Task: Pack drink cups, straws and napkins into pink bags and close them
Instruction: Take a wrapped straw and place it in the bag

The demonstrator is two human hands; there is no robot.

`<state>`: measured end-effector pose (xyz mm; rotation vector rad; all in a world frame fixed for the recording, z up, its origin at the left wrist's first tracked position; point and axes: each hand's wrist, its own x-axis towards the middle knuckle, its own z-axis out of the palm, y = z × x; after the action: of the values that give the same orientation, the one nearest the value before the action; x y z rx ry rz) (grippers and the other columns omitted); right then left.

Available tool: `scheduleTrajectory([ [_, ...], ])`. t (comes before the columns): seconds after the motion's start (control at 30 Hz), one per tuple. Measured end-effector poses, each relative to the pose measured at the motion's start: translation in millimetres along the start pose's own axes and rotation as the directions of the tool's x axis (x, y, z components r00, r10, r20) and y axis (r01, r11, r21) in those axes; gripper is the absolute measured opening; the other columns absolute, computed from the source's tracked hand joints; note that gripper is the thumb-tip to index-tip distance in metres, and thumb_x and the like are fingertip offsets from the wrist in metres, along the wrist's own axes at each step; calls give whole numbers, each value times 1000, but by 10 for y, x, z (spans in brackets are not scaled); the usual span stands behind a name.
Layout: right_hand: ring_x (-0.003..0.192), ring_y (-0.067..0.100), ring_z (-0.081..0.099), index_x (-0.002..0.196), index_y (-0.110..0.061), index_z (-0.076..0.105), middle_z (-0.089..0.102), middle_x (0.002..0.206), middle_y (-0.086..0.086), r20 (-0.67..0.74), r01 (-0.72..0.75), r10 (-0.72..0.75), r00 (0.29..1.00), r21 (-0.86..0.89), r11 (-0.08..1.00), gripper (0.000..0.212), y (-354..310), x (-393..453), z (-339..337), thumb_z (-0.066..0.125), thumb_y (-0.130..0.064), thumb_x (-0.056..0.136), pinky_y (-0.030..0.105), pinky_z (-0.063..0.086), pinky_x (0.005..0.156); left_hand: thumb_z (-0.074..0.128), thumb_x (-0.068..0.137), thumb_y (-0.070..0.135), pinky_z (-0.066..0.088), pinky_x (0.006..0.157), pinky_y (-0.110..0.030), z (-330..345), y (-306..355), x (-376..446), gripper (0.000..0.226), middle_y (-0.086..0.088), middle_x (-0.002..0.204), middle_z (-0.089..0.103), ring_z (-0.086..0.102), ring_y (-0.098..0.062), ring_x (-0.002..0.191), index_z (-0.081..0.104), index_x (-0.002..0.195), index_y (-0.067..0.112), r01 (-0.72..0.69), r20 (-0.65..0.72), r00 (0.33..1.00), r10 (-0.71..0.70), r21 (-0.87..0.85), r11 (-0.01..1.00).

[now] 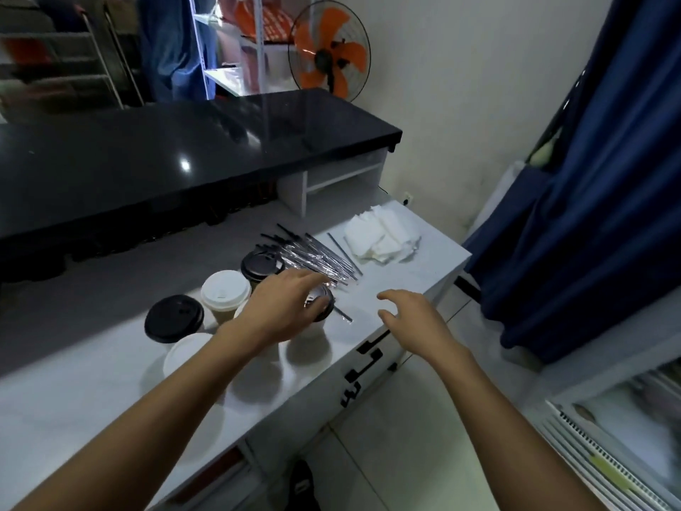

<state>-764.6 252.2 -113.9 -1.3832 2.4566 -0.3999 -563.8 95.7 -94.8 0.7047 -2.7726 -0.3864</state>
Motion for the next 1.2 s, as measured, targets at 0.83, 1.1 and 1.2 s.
scheduleTrajectory([
  [0.83,98,25,63,105,-19,67,69,105,4,248,396,-372,894,-51,917,16,201,2403,609,63,-24,91,32,44,73,53,100,41,52,91,-39,655,-747,1570,33,7,131,65,61,-21,117,63,129,30,360,57,932,-359,-7,933],
  [1.1,77,17,52,92,-17,60,60,93,1,284,586,-582,762,80,806,6,251,2768,808,60,-22,95,27,31,66,53,97,46,54,90,-38,706,-558,1675,34,7,121,70,64,-18,111,68,122,29,560,-26,828,-560,-23,828],
  [1.2,76,17,52,90,-18,59,61,90,0,265,627,-636,724,131,768,19,195,2824,837,61,-36,96,29,35,64,49,94,53,55,89,-37,688,-435,1589,40,8,120,71,65,-17,110,69,121,31,624,-79,778,-623,-12,781],
])
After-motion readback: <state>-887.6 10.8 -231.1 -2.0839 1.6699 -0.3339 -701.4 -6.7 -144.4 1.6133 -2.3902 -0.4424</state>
